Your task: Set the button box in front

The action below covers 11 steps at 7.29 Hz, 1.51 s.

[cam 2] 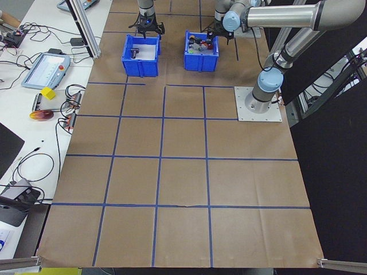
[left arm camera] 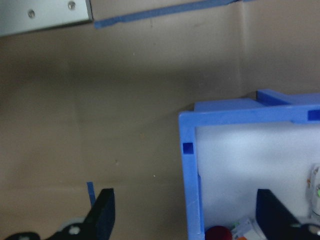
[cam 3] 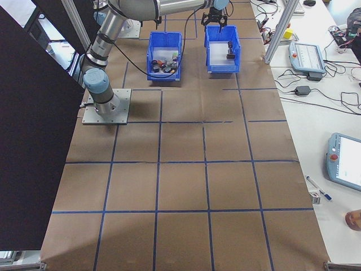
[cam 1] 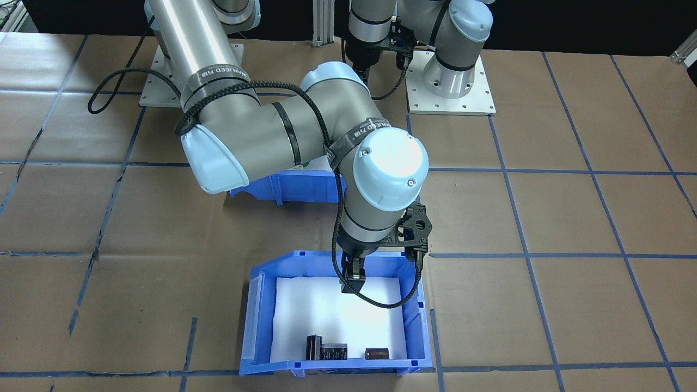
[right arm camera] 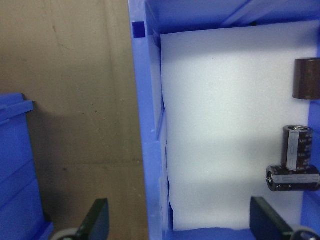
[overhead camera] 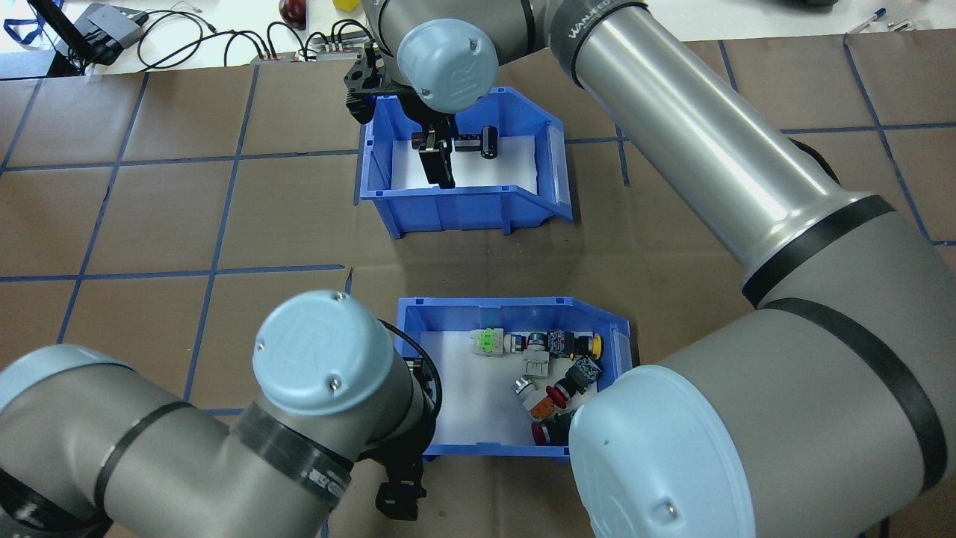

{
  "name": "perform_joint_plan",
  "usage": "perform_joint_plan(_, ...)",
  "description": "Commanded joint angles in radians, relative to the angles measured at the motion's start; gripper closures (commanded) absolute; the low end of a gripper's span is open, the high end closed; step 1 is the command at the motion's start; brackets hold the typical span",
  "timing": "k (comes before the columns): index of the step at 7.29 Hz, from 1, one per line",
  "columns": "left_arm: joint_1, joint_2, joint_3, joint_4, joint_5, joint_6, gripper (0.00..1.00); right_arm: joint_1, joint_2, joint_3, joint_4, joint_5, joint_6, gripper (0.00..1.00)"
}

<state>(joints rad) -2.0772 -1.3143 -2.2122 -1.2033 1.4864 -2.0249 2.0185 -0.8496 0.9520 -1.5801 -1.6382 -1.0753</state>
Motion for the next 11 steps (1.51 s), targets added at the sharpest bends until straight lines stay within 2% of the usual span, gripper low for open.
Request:
perform_joint_plan(1, -0.05, -0.06, -0.072, 0.195, -0.005, -0.109, 0.01, 0.026, 0.052, 0.001, 0.0, -0.002, -0.008, 0.0)
perform_joint_plan(3, -0.052, -0.111, -0.072, 0.244, -0.008, -0.162, 0.01, 0.045, 0.089, 0.001, -0.011, -0.003, 0.015, 0.0)
perform_joint_plan(4, -0.052, -0.114, -0.07, 0.252, -0.006, -0.161, 0.01, 0.045, 0.09, 0.001, -0.011, -0.003, 0.017, 0.09)
perform_joint_plan(5, -0.05, -0.12, -0.07, 0.252, -0.008, -0.163, 0.01, 0.048, 0.09, 0.002, -0.008, -0.006, 0.015, 0.36)
perform_joint_plan(7, -0.052, -0.187, -0.064, 0.296, -0.116, -0.149, 0.01, 0.048, 0.087, 0.002, -0.011, -0.024, 0.014, 0.83)
perform_joint_plan(8, -0.052, -0.215, -0.063, 0.338, -0.12, -0.128, 0.06, 0.048, 0.089, 0.001, -0.02, -0.037, 0.011, 0.94)
perform_joint_plan(9, -0.052, -0.217, -0.063, 0.338, -0.121, -0.098, 0.25, 0.042, 0.08, -0.01, -0.032, -0.037, 0.005, 0.96)
perform_joint_plan(10, -0.052, -0.217, -0.063, 0.338, -0.121, -0.098, 0.54, 0.026, 0.057, -0.015, -0.067, -0.044, -0.002, 0.96)
perform_joint_plan(11, -0.052, -0.217, -0.063, 0.337, -0.118, -0.106, 0.8, -0.001, 0.02, -0.001, -0.078, -0.084, -0.047, 0.96)
